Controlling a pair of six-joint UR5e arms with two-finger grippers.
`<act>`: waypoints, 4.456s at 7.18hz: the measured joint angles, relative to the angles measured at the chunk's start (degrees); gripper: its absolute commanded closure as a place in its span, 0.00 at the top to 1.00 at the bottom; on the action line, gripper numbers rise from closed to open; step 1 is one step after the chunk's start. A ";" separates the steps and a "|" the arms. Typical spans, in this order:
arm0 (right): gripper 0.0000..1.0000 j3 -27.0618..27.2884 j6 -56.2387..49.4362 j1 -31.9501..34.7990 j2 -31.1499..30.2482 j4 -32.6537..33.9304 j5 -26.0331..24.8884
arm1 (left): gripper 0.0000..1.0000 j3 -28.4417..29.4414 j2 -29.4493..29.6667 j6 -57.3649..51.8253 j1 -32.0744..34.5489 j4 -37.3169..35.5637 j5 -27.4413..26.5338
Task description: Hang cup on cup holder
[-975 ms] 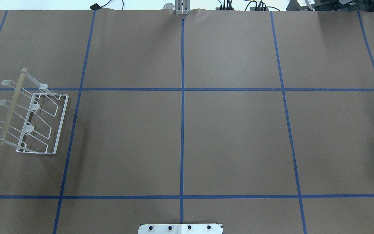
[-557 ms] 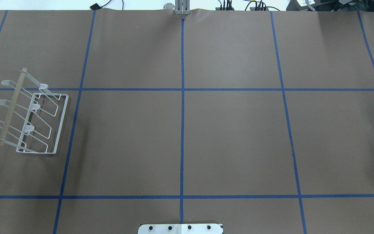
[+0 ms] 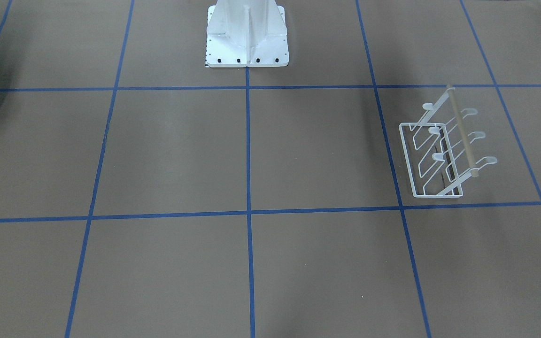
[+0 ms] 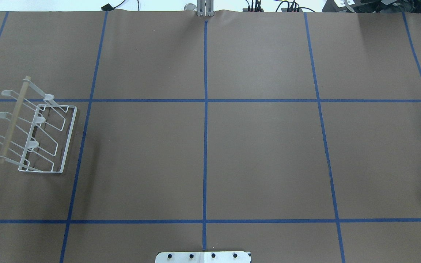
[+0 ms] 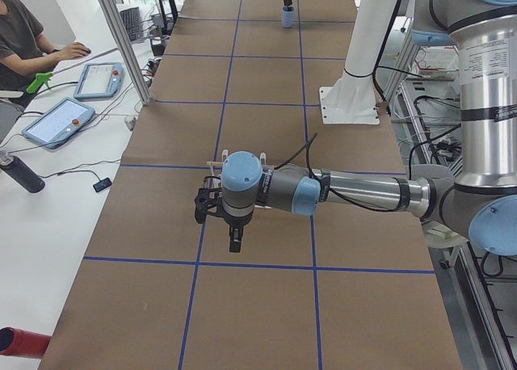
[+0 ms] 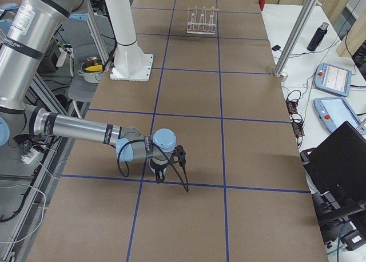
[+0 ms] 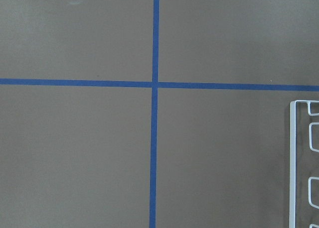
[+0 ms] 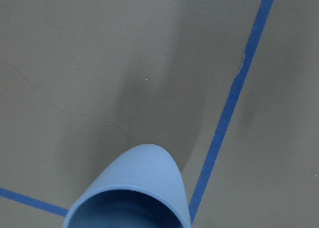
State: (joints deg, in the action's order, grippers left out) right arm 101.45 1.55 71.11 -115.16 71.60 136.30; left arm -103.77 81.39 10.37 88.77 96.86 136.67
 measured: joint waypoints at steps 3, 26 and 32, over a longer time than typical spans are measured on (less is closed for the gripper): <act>0.00 -0.23 1.19 0.48 0.34 -1.03 0.83 | 0.99 -0.02 0.00 0.00 0.05 0.00 0.00; 0.00 -7.75 82.47 -5.43 39.57 -37.58 -4.85 | 0.98 3.72 28.87 45.07 -22.85 24.90 -1.06; 0.00 -7.84 108.35 -10.50 40.16 -58.17 -2.40 | 0.98 3.86 32.54 73.67 -29.29 39.38 -1.03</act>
State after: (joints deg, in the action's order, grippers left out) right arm 93.61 109.91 60.61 -75.01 13.43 133.90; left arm -99.91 113.93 84.04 59.48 136.24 135.64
